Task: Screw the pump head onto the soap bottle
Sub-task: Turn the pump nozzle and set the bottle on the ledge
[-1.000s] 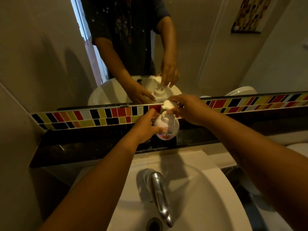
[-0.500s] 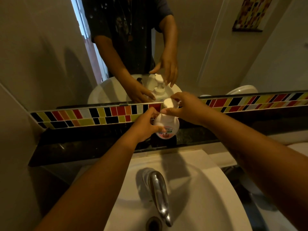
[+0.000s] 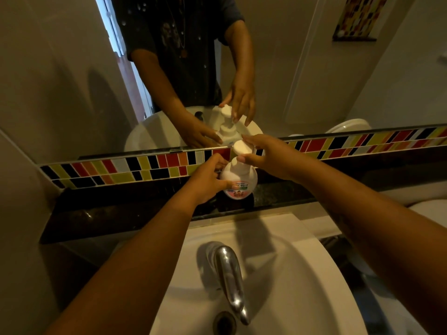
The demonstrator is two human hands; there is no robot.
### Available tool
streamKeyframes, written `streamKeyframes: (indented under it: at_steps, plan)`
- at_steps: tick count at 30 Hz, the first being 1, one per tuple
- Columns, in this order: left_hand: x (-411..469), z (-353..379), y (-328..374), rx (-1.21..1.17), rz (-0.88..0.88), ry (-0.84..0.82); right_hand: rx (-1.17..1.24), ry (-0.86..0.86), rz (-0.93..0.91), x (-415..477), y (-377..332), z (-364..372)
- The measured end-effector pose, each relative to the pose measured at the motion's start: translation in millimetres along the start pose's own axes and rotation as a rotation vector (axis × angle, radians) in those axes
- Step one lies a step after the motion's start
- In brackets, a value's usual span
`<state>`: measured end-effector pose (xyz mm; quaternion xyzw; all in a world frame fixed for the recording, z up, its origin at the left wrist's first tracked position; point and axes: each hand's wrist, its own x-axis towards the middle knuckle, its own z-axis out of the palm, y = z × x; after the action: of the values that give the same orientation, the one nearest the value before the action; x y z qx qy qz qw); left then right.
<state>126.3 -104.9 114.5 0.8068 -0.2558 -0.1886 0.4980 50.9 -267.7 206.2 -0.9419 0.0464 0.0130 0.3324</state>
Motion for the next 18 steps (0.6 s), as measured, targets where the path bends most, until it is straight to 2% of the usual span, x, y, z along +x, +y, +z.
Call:
streamKeyframes:
  at_steps: [4, 9, 13, 18]
  plan:
    - [-2, 1, -2, -0.063, -0.007, 0.008, 0.265, 0.078, 0.084, -10, 16, 21]
    - [-8, -1, -6, -0.195, -0.037, 0.041, 0.354, 0.089, 0.194, -24, 45, 57]
    - [-13, -9, -14, -0.195, -0.049, 0.052, 0.380, 0.116, 0.180, -20, 43, 67]
    - [-25, -36, -23, -0.175, -0.093, 0.160, 0.376, 0.074, 0.116, 3, 22, 86]
